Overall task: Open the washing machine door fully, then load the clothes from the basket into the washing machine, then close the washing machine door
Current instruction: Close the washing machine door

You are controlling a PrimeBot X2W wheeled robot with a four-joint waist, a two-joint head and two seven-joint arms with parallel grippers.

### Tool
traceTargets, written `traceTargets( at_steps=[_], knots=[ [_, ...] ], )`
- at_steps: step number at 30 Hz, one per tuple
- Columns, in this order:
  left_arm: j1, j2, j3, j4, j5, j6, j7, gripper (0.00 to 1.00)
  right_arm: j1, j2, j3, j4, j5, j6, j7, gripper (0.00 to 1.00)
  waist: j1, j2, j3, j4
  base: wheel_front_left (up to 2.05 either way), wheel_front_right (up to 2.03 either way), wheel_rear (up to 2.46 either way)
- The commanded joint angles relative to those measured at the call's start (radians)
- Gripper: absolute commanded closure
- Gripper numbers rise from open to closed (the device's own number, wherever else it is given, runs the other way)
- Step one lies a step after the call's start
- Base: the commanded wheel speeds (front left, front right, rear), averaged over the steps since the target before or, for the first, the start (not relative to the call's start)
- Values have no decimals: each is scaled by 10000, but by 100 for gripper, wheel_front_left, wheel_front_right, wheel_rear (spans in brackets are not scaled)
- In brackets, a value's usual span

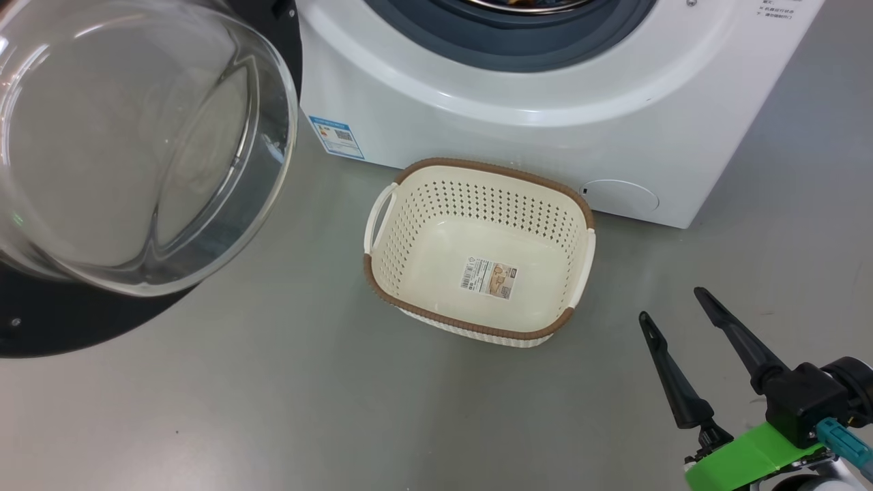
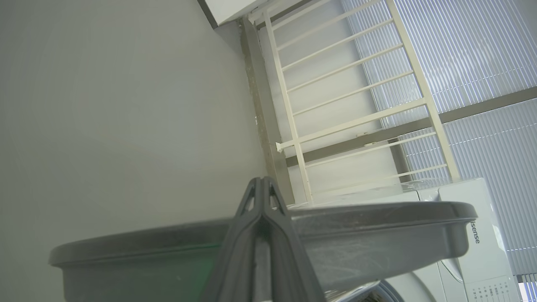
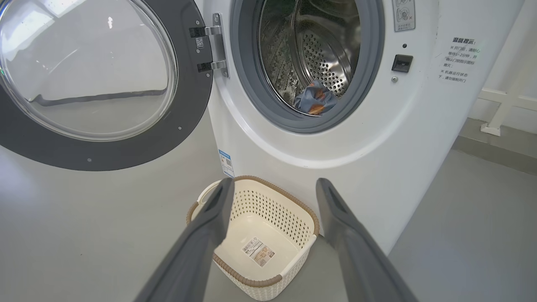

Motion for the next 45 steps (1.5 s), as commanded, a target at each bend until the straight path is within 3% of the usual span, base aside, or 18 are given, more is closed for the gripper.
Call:
traceTargets(
  at_steps=[1, 18, 35, 45],
  knots=[
    [-358, 714, 237, -159, 125, -138, 196, 100, -274, -89, 206, -290, 23, 16, -25, 0, 0, -1, 14, 15, 0, 0, 0],
    [479, 520, 295, -1255, -1056, -621, 2650, 100, -255, -32, 32, -425, -28, 16, -17, 0, 0, -1, 160, 291, 0, 0, 0],
    [1955, -113, 271, -3436, -1552, -1257, 3769, 100, -223, 179, -140, -386, -58, 16, -236, 0, 0, -1, 88, 415, 0, 0, 0],
    [2859, -281, -187, -5103, -1462, -1177, 4370, 100, -197, 461, -95, -121, -22, 16, -574, 0, 0, -1, -261, 39, 0, 0, 0]
  ],
)
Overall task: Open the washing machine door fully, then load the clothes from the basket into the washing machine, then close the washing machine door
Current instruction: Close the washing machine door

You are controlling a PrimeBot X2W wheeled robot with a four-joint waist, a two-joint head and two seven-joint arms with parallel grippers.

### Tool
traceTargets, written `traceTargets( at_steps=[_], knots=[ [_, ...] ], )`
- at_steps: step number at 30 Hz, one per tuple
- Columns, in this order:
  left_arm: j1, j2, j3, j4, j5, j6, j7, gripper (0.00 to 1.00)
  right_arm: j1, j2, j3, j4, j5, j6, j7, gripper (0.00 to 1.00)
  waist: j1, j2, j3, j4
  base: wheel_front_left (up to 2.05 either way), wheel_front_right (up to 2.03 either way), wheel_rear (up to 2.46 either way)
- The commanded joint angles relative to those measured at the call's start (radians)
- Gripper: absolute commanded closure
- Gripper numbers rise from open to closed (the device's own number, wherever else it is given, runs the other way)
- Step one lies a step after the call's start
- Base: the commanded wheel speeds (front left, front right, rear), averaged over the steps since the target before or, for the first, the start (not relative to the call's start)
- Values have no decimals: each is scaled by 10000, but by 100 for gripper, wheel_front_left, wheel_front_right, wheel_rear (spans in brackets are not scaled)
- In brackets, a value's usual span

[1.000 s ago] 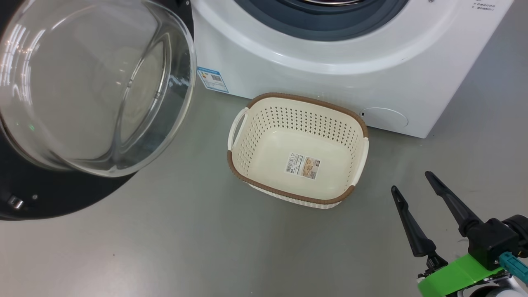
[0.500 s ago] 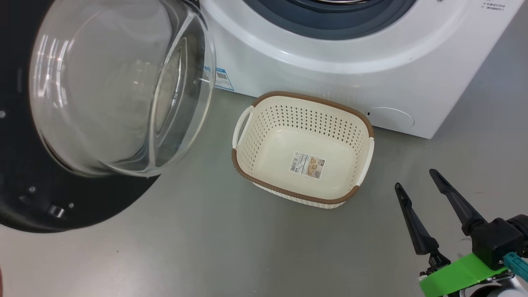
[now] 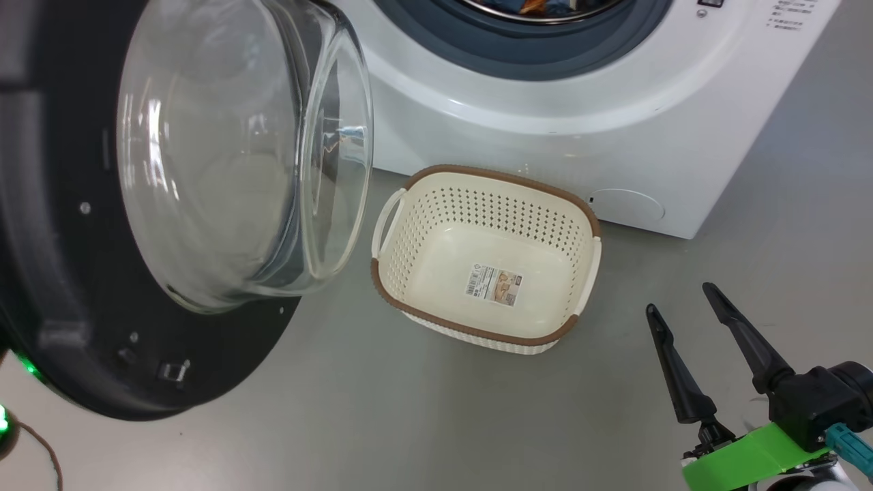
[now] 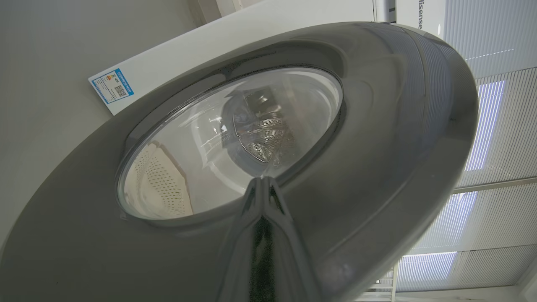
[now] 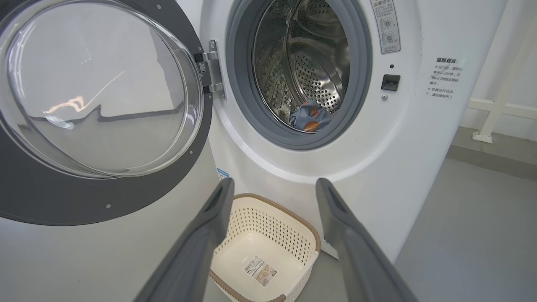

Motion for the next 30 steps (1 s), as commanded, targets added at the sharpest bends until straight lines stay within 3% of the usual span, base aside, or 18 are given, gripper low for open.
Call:
traceTargets(
  at_steps=[1, 13, 30],
  knots=[
    [-81, 441, 328, -358, 21, -11, 164, 100, -188, 28, 241, -225, -30, 16, -101, 0, 0, -1, -122, -149, 0, 0, 0],
    [486, 129, -205, -1541, 17, 248, 543, 100, -60, 520, 327, 294, -48, 16, -555, 0, 0, -1, -807, -1244, 0, 0, 0],
    [275, -504, -579, -1591, 9, 483, 385, 100, -41, 922, 451, 843, 61, 16, -997, 0, 0, -1, -1221, -3242, 0, 0, 0]
  ],
)
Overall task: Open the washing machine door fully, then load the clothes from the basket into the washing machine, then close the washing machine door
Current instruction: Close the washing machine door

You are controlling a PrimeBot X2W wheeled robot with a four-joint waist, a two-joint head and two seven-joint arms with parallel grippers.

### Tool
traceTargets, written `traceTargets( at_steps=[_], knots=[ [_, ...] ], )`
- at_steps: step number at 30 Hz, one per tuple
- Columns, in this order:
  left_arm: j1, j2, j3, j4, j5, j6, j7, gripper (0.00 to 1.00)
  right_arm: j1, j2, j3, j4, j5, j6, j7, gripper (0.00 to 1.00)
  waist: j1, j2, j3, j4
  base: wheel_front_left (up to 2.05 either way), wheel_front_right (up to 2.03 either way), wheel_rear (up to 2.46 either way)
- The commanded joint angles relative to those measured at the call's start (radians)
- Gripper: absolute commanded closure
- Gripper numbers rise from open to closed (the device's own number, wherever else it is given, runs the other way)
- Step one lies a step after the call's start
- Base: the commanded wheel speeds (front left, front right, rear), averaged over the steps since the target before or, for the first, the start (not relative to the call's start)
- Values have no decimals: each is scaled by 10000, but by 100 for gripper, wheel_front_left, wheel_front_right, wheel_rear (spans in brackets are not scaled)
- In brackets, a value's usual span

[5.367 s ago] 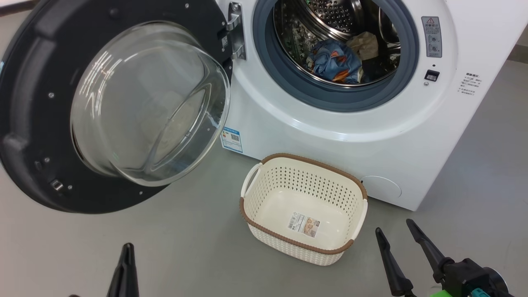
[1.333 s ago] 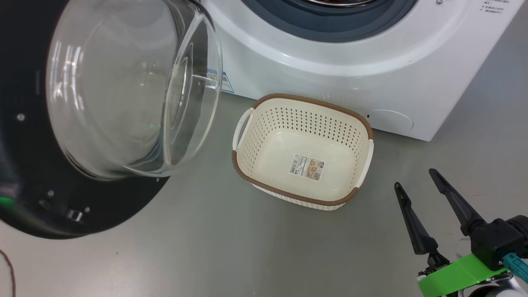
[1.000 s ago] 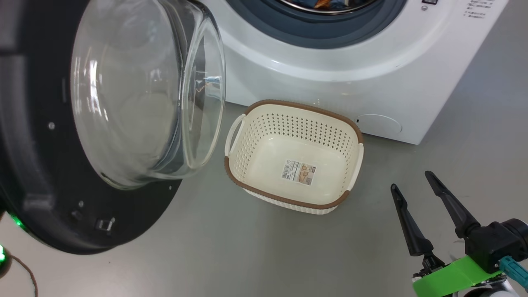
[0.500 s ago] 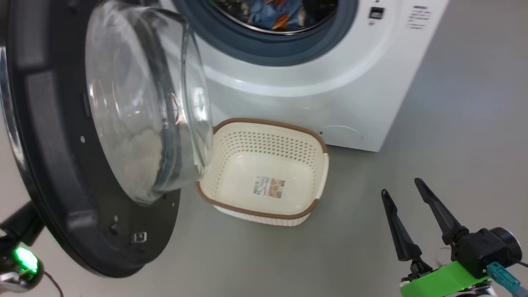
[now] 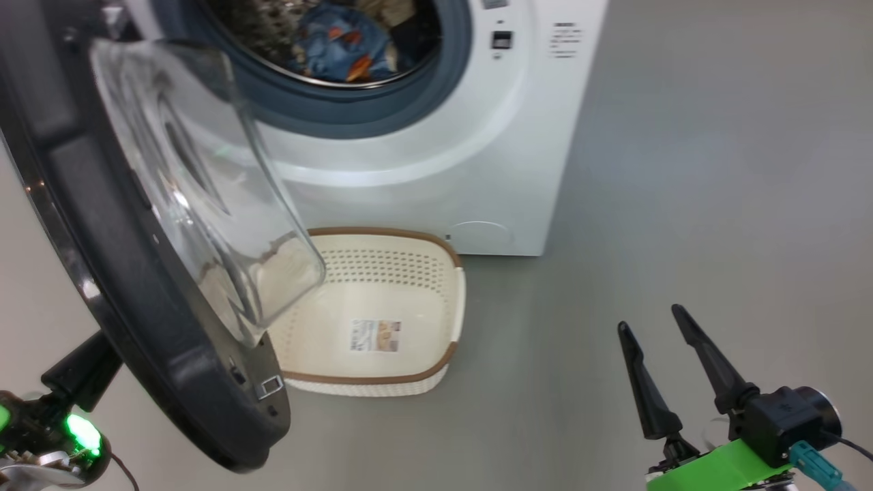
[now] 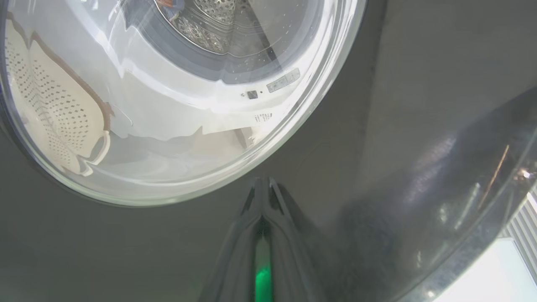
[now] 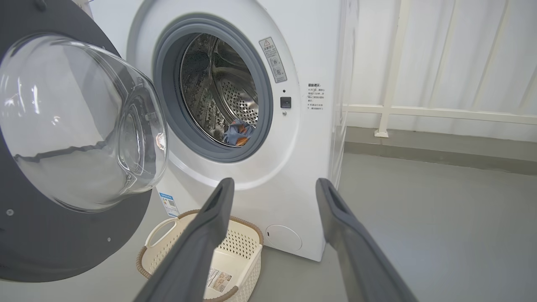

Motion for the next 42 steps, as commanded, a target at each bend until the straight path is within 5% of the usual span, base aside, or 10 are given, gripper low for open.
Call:
traceTargets(
  at_steps=[1, 21, 42],
  knots=[
    [-517, 310, 358, -234, -74, -47, 65, 100, -93, 21, 322, -184, 56, 16, -101, 0, 0, 0, -144, -584, 0, 0, 0],
    [-2283, -686, -273, 988, 207, -85, -324, 100, -537, 180, 538, 317, 195, 16, -422, 0, 0, 0, 104, -2493, 0, 0, 0],
    [-4488, -1450, -368, 3581, 471, -602, -775, 100, -1010, 221, 353, 583, 384, 16, -560, 0, 0, 0, 689, -3544, 0, 0, 0]
  ],
)
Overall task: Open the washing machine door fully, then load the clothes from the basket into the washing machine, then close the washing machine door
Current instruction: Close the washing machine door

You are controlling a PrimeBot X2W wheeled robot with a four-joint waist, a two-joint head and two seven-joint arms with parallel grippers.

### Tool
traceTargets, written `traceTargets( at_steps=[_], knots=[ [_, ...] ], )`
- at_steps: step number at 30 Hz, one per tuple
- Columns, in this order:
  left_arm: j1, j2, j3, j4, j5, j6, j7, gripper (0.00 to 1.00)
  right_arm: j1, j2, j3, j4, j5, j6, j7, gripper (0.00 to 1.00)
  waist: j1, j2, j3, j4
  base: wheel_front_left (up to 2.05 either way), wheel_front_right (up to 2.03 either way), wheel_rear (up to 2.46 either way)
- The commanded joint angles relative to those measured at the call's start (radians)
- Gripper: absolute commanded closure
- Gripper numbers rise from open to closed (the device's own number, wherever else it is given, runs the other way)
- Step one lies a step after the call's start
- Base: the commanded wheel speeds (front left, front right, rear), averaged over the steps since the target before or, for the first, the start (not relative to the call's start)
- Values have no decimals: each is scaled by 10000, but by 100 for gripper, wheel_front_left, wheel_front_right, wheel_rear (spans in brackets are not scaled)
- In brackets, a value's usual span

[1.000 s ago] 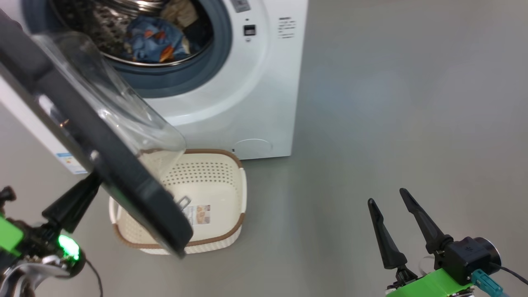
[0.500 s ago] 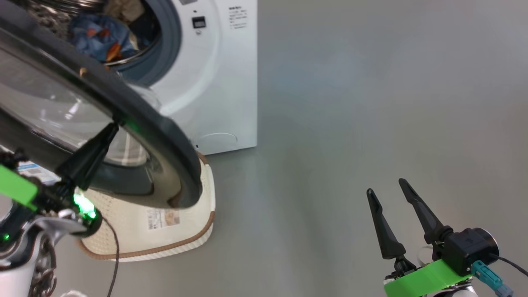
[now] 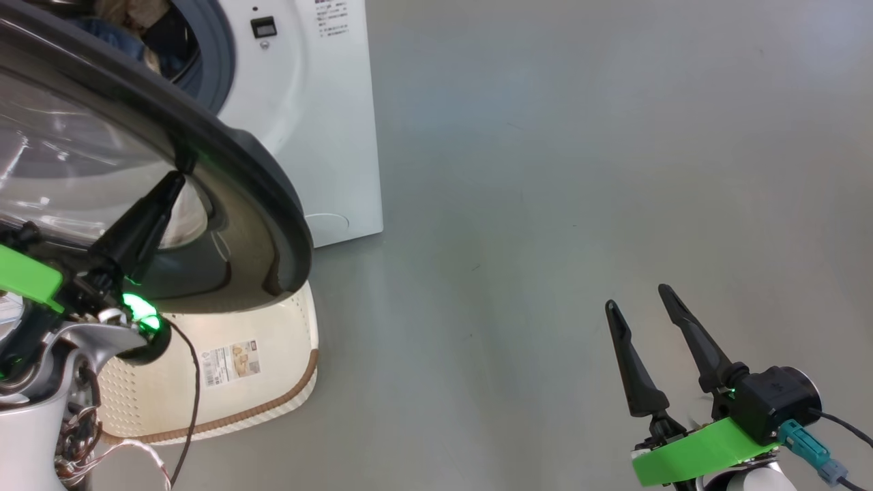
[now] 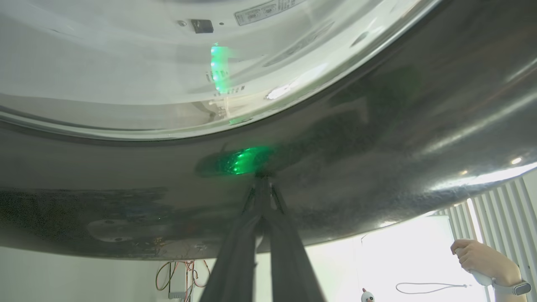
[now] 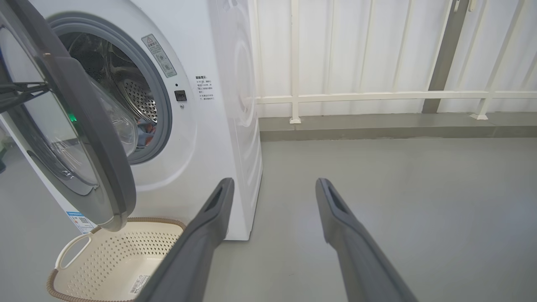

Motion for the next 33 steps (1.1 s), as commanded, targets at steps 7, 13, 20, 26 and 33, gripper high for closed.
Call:
traceTargets(
  at_steps=[7, 13, 20, 26, 33],
  knots=[
    [-330, 236, 490, -32, 0, -376, 33, 100, -228, 11, 147, -280, 282, 16, -118, 0, 0, 0, 22, 21, 0, 0, 0],
    [546, 41, 942, -465, -274, -672, 101, 100, -155, 11, 44, -309, 244, 16, -119, 0, 0, 0, -82, 255, 0, 0, 0],
    [2023, -439, 1587, -1508, -359, -797, -24, 100, -43, 12, 25, -280, 170, 16, -119, 0, 0, 0, -283, 592, 0, 0, 0],
    [3555, -1213, 2384, -3113, 351, -808, -540, 0, 66, 12, 17, -275, 47, 16, -119, 0, 0, 0, -452, 938, 0, 0, 0],
    [4867, -1874, 2709, -4303, 1283, -809, -1092, 0, 232, 12, -34, -223, -42, 16, -120, 0, 0, 0, -717, 1329, 0, 0, 0]
  ],
)
